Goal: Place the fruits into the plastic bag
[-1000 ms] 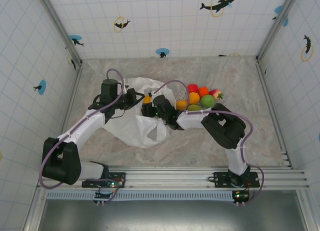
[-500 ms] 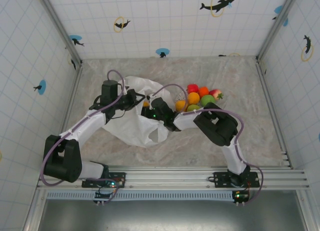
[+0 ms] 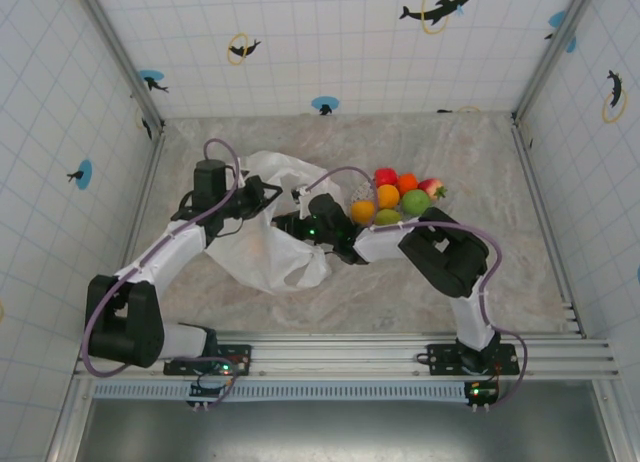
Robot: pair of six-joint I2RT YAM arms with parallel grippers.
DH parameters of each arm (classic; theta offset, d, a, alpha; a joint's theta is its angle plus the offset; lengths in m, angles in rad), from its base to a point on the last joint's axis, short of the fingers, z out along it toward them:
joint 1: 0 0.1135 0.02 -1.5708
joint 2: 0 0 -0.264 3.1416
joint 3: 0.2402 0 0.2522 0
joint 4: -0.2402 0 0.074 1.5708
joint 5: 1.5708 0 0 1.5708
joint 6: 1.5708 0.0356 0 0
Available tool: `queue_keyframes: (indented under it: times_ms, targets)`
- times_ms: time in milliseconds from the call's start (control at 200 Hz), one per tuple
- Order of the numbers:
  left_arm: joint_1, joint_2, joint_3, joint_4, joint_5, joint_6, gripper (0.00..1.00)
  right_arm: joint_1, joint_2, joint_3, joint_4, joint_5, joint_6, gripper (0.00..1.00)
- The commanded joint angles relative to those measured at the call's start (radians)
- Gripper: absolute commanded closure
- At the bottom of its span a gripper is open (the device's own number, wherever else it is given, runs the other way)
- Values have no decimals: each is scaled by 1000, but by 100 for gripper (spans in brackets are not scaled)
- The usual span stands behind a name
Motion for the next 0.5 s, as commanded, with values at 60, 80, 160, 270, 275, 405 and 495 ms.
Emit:
queue_keyframes:
  times_ms: [60, 80, 160, 270, 275, 405, 495]
  targets:
    - [18, -17, -5, 8, 25, 19, 100, -2, -112, -59, -98, 52, -91, 6]
    - [21, -17, -5, 6, 25, 19, 100, -1, -123, -67, -114, 61, -104, 6]
    - [27, -14, -6, 2, 23, 26, 100, 0, -178, -109, -170, 93, -156, 7]
    - [31, -7, 0, -23, 1, 48, 100, 3, -263, -166, -236, 122, -219, 7]
    - [31, -7, 1, -25, -1, 48, 100, 3, -265, -168, -239, 123, -222, 7]
    - [31, 8, 9, -54, -30, 81, 100, 9, -370, -219, -324, 166, -284, 7]
    - [30, 28, 14, -68, -29, 96, 100, 8, -437, -257, -366, 211, -309, 7]
